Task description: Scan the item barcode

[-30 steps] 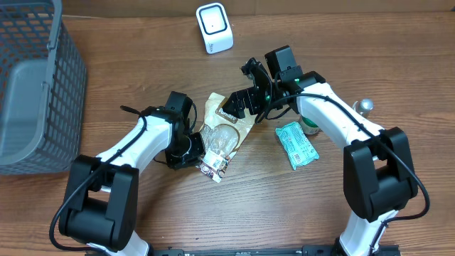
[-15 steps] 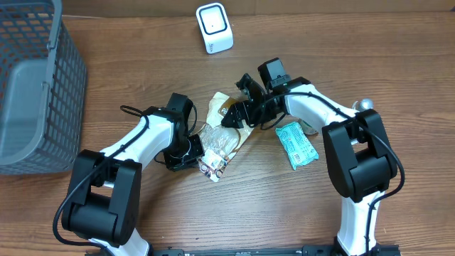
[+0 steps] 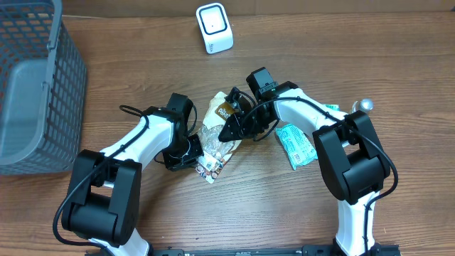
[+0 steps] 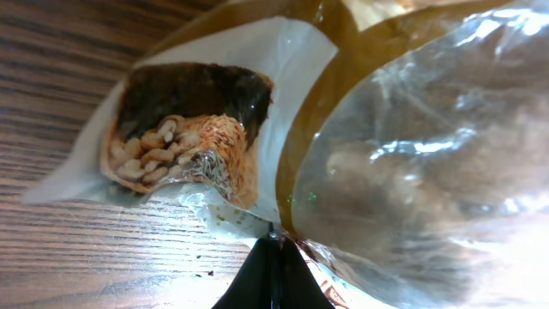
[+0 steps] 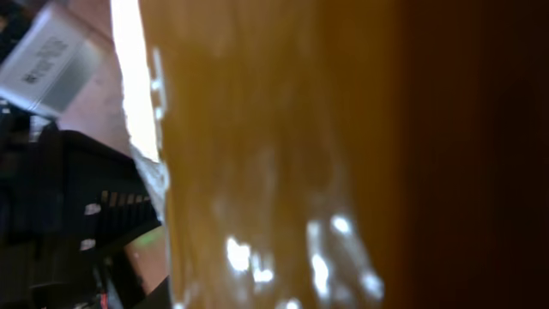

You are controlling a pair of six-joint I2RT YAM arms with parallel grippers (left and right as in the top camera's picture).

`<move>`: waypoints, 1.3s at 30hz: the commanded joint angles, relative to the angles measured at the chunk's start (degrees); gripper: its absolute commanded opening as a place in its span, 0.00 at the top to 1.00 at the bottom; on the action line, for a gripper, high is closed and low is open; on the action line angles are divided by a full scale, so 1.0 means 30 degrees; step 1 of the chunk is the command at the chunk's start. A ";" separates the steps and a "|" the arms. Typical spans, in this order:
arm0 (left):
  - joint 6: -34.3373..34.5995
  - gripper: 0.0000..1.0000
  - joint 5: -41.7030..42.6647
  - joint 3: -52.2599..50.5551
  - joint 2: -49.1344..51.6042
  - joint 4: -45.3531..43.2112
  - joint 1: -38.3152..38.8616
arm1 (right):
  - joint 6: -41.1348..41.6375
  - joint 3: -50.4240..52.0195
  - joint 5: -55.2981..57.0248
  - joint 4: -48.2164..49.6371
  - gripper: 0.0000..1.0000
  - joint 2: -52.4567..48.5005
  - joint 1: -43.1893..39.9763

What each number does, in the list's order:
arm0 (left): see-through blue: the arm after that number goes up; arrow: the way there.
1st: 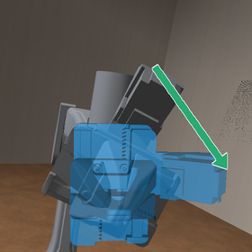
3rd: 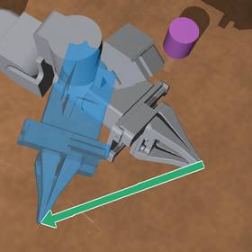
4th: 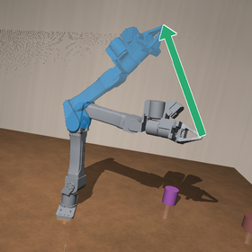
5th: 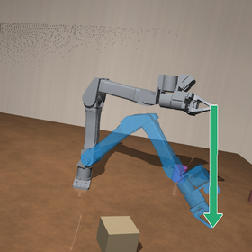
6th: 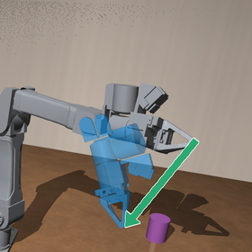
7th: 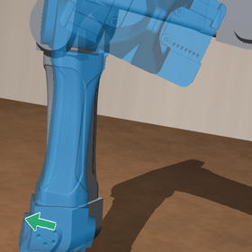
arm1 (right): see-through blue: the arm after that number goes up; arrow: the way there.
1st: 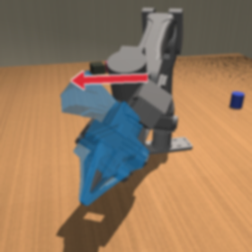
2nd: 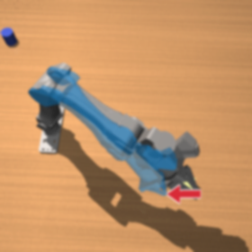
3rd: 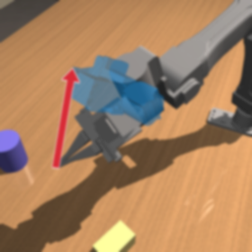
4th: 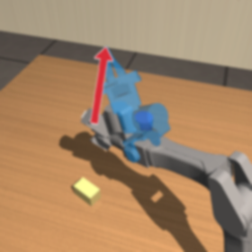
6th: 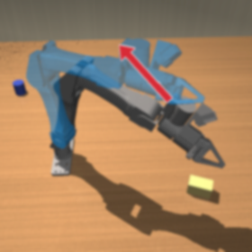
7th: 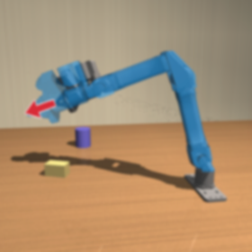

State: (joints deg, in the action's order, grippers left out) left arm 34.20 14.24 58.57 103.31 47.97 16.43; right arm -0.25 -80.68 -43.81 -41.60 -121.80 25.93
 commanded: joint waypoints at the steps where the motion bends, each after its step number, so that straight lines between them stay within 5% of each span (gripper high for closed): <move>1: 0.0175 0.95 -0.0233 -0.0146 0.0357 -0.0080 0.0000 | -0.0095 -0.0248 -0.1632 0.0029 0.71 -0.0270 0.0124; 12: -0.1020 0.96 -0.0233 0.2936 0.0342 0.2288 -0.0656 | -0.1093 -0.0262 -0.4218 -0.0845 0.96 0.0933 -0.1370; 19: -0.2550 0.95 -0.0481 0.9464 0.0342 0.5705 -0.1880 | -0.1078 -0.0262 -0.4218 -0.1151 0.96 0.3920 -0.2259; 25: -0.2608 0.91 -0.3847 1.3537 0.0342 0.7606 -0.3140 | -0.1071 -0.0262 -0.4218 -0.2514 0.96 0.6965 -0.3308; 30: -0.2608 0.67 -0.6317 1.4010 0.0350 0.7708 -0.4233 | -0.1086 -0.0262 -0.4896 -0.4029 0.96 0.8881 -0.4393; 35: -0.2106 0.08 -0.7949 1.3952 0.0350 0.7548 -0.5326 | -0.1093 -0.0262 -0.8080 -0.4539 0.96 0.9865 -0.5115; 39: -0.2106 0.00 -0.7941 1.3952 0.0350 0.7300 -0.6149 | -0.1093 -0.0262 -1.1198 -0.4546 0.96 0.9974 -0.5370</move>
State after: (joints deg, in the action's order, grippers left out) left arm 27.27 -6.72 99.70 104.27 70.17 -0.49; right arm -3.03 -80.66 -66.22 -55.35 -93.97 10.37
